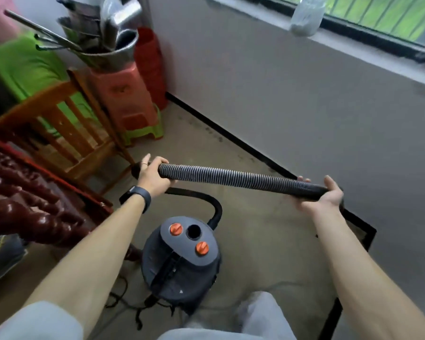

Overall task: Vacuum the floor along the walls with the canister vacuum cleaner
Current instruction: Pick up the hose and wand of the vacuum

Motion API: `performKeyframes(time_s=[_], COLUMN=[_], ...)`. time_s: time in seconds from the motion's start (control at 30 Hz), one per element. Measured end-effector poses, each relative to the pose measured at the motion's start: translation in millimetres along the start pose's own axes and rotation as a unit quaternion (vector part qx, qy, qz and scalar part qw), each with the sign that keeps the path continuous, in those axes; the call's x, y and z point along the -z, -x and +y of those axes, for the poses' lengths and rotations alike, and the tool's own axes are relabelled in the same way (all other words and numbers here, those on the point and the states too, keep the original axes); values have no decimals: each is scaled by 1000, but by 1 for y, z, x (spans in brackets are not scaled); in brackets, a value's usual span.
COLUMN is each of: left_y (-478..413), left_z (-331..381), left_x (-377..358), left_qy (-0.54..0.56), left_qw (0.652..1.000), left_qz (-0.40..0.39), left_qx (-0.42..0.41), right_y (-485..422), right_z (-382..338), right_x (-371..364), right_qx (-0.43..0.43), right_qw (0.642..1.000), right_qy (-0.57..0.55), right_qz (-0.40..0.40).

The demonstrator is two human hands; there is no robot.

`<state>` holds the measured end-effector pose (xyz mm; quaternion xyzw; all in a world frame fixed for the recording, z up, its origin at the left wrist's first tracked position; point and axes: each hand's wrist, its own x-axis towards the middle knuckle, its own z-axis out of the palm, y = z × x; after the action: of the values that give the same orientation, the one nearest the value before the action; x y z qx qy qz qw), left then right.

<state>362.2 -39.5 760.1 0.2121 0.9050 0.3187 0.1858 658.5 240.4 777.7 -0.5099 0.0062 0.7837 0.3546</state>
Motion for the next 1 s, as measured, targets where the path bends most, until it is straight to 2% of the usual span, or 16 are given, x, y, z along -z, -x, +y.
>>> performKeyframes(time_s=[0.07,0.17,0.23,0.3,0.37,0.43,0.53,0.6,0.7,0.8,0.87,0.93,1.0], left_y=[-17,-32,-34,-36,-40,-49,-49,-49,-59,-71,-75,-73,-70], left_z=[0,2,8,16,31,57,121,160,196,194,179,158,140], left_x=[3,-14,-39,-67,-92,-118,-163,-192,-214,-206,-193,-184,-181], left_qy=[-24,-60,-59,-62,-94,-143,-198,-147,-75,-121,-145,-199,-240], left_qw=[1000,998,997,991,983,976,945,946,964,977,979,971,962], left_qz=[11,-19,-11,-14,-66,-130,-259,-287,-250,-163,-120,-111,-109], left_qx=[15,27,58,115,142,96,31,33,59,63,74,69,66], right_y=[-32,-84,-113,-131,-142,-152,-152,-149,-142,-148,-162,-184,-203], right_z=[-23,-34,-31,-28,-30,-31,-21,-12,-9,-25,-33,-32,-20], right_x=[8,15,5,-13,-28,-48,-87,-109,-134,-173,-203,-227,-241], right_qx=[1,-35,-57,-93,-122,-151,-218,-233,-262,-255,-231,-188,-151], right_qw=[999,989,983,976,976,971,943,922,892,887,913,933,915], right_qy=[22,96,147,194,179,168,191,243,286,292,265,271,359], right_qz=[40,104,96,40,-31,-78,-165,-190,-233,-250,-207,-140,-107])
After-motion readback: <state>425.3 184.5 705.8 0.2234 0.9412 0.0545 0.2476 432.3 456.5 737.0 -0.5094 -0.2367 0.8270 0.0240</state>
